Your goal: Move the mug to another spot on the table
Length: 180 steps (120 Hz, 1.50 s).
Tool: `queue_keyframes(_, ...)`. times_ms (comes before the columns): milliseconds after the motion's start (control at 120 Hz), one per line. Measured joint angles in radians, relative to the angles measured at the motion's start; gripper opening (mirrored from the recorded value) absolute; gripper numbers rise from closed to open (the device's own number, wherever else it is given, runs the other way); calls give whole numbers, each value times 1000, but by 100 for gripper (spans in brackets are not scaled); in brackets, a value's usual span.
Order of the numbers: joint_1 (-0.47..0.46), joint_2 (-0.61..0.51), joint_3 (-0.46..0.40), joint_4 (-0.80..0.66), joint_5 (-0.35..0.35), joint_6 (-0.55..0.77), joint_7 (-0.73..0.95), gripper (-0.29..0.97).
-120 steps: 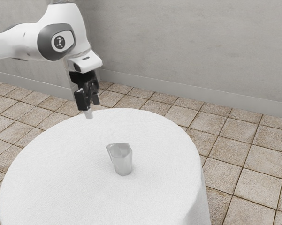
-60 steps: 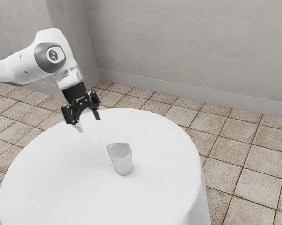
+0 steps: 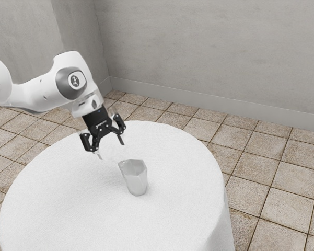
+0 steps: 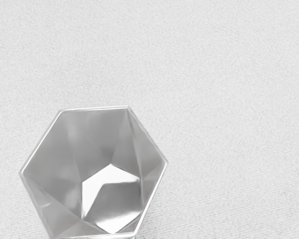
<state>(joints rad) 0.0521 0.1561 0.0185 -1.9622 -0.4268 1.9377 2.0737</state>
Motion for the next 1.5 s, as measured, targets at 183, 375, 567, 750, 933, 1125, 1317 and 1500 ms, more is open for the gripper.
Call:
queue_keyframes(183,0,59,0,-5,-37,70,63,61)
queue_keyframes(375,4,109,0,-5,-68,123,116,53)
queue_keyframes(567,6,147,0,-5,-76,161,159,50)
queue_keyframes(750,6,169,0,-5,-94,186,189,48)
queue_keyframes(933,6,172,0,-22,-125,204,211,43)
queue_keyframes(1125,6,162,0,-43,-146,217,228,34)
queue_keyframes(1317,6,153,0,-54,-163,222,240,28)
queue_keyframes(1500,5,150,0,-64,-176,227,249,23)
